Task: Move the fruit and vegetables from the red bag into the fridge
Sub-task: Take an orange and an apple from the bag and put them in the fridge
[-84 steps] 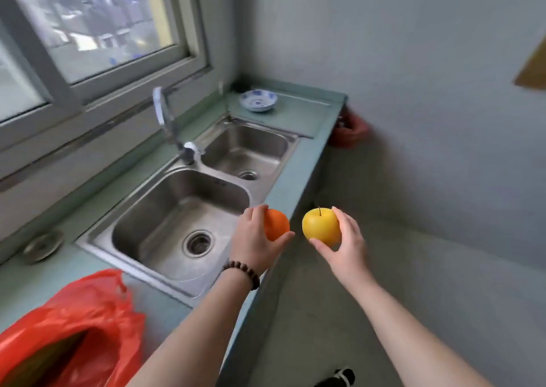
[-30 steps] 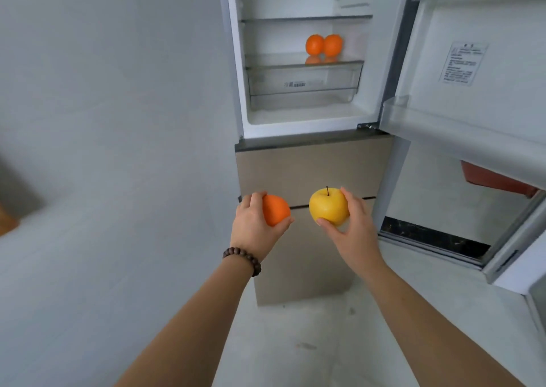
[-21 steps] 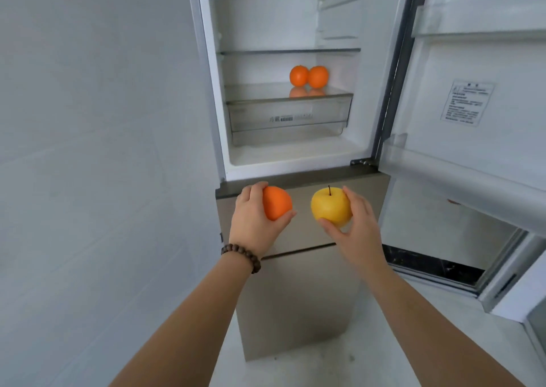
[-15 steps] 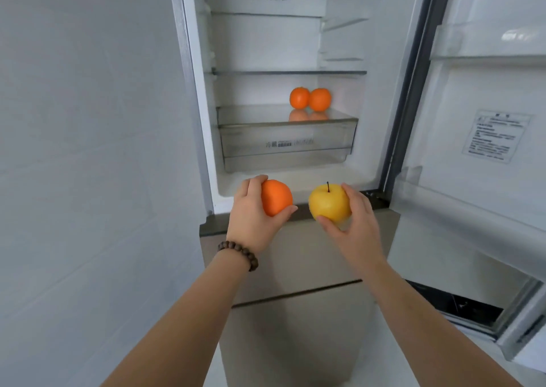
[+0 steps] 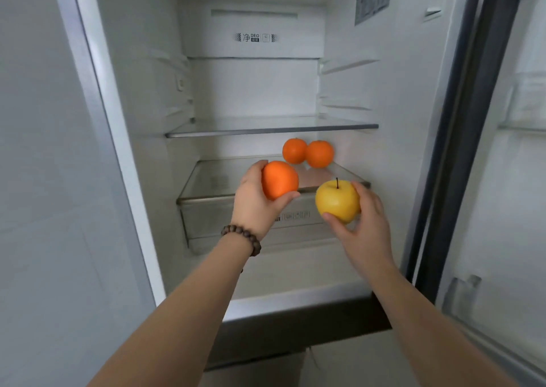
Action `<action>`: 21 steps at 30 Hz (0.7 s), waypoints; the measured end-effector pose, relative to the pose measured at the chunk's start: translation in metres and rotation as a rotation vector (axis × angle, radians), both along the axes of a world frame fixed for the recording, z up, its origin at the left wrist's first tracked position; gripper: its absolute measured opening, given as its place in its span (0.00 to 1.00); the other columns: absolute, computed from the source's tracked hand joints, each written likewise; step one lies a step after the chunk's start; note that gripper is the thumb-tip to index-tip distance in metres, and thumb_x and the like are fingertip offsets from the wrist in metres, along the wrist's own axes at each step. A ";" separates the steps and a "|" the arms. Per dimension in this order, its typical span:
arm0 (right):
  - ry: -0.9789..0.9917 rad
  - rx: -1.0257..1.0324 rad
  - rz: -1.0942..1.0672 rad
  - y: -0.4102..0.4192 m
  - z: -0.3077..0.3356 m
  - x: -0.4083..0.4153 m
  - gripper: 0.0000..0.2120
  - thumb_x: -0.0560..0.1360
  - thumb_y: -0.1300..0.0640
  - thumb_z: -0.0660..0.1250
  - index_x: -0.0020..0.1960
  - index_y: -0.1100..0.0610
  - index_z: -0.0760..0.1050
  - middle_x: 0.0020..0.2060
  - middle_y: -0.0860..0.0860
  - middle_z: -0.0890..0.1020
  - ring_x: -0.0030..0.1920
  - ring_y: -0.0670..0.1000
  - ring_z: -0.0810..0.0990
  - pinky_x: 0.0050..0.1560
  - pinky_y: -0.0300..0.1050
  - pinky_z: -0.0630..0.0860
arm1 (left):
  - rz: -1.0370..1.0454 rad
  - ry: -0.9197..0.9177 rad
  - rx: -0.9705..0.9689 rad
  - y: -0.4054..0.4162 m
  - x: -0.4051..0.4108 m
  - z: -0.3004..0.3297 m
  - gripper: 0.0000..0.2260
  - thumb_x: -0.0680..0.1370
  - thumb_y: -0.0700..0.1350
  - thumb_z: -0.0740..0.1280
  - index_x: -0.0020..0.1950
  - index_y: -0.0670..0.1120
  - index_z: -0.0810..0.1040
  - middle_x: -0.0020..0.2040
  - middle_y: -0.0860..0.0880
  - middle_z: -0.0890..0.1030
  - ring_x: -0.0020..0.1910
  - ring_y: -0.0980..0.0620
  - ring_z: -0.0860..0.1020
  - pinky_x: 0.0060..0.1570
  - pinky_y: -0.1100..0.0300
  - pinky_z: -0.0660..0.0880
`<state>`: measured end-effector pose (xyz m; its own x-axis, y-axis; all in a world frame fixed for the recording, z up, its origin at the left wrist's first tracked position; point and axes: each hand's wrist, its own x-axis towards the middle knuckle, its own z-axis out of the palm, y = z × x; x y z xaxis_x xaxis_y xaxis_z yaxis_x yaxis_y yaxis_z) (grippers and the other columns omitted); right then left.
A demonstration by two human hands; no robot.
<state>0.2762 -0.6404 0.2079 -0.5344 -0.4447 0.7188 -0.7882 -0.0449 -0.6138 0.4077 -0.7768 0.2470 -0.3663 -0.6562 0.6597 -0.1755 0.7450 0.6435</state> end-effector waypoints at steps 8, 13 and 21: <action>-0.045 -0.048 -0.064 -0.022 0.005 -0.022 0.33 0.70 0.53 0.73 0.71 0.52 0.63 0.65 0.50 0.69 0.60 0.42 0.67 0.53 0.28 0.61 | -0.041 -0.126 0.154 -0.067 -0.058 0.035 0.41 0.66 0.51 0.78 0.72 0.46 0.60 0.66 0.45 0.71 0.62 0.46 0.72 0.59 0.54 0.70; -0.029 -0.060 -0.100 -0.019 0.008 -0.029 0.34 0.69 0.54 0.73 0.71 0.52 0.62 0.65 0.50 0.69 0.61 0.42 0.67 0.56 0.35 0.64 | -0.086 -0.309 0.172 -0.095 -0.084 0.042 0.37 0.67 0.52 0.77 0.70 0.47 0.64 0.65 0.45 0.72 0.61 0.46 0.73 0.55 0.57 0.70; -0.023 -0.027 -0.154 -0.012 0.004 -0.032 0.34 0.69 0.54 0.73 0.71 0.51 0.62 0.65 0.48 0.68 0.59 0.37 0.64 0.52 0.26 0.61 | -0.099 -0.411 0.215 -0.110 -0.109 0.038 0.36 0.68 0.52 0.76 0.70 0.42 0.63 0.66 0.43 0.71 0.63 0.45 0.72 0.58 0.54 0.70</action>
<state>0.2437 -0.6524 0.2116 -0.6109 -0.3370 0.7164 -0.7729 0.0581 -0.6318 0.2984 -0.8871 0.2849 -0.6362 -0.7109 0.2997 -0.3833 0.6284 0.6769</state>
